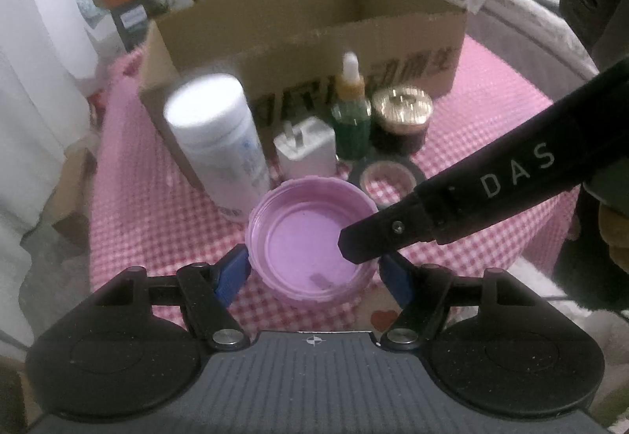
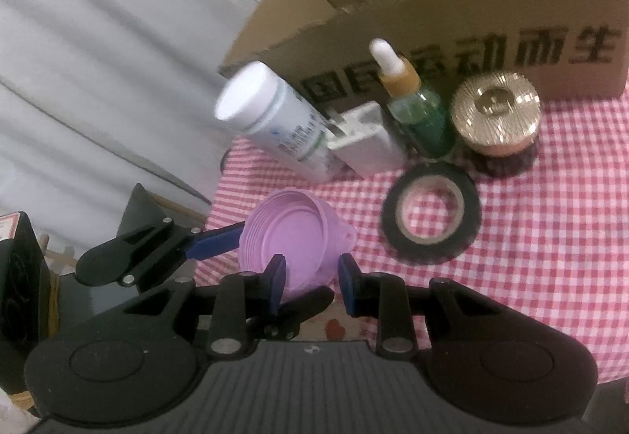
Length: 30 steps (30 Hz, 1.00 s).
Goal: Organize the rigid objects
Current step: 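Carry the purple bowl into the box and open the right gripper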
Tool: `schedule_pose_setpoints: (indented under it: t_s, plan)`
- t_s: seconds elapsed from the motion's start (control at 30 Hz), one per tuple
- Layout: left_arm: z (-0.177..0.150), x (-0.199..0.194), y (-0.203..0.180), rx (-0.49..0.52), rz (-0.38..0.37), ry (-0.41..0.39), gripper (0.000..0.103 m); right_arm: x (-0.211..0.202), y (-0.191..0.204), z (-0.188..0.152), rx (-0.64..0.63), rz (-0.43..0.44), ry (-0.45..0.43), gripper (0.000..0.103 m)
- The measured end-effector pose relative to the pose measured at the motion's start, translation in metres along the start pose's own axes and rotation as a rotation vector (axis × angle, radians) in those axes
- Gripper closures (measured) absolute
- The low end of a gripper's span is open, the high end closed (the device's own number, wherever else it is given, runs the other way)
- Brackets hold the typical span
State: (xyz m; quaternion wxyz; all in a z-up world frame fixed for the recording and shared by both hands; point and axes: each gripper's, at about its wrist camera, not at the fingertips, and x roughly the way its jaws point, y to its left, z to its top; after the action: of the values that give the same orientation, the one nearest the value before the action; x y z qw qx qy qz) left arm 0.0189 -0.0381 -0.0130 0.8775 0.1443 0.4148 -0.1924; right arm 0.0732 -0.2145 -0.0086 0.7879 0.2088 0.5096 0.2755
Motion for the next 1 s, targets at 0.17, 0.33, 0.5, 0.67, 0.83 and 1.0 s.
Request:
schedule_pose_setpoints:
  t_s: [0.17,0.33,0.5,0.67,0.83,1.0]
  plan:
    - [0.014,-0.036,0.007,-0.009,0.039,-0.095,0.031,-0.023,0.025,0.007,-0.064,0.026,-0.062,0.071]
    - [0.044,-0.068,0.022,0.0,0.073,-0.206,0.031,-0.053,0.058,0.028,-0.173,0.053,-0.162,0.071]
    - [0.09,-0.072,0.039,0.015,0.07,-0.255,0.031,-0.076,0.078,0.069,-0.241,0.062,-0.234,0.071]
    - [0.143,-0.041,0.058,0.014,0.019,-0.185,0.031,-0.073,0.077,0.118,-0.237,0.042,-0.243,0.071]
    - [0.173,0.011,0.074,-0.004,-0.046,-0.041,0.031,-0.048,0.042,0.172,-0.127,0.036,-0.156,0.071]
    - [0.184,0.064,0.079,-0.029,-0.116,0.118,0.031,-0.013,-0.004,0.207,-0.014,0.017,-0.029,0.071]
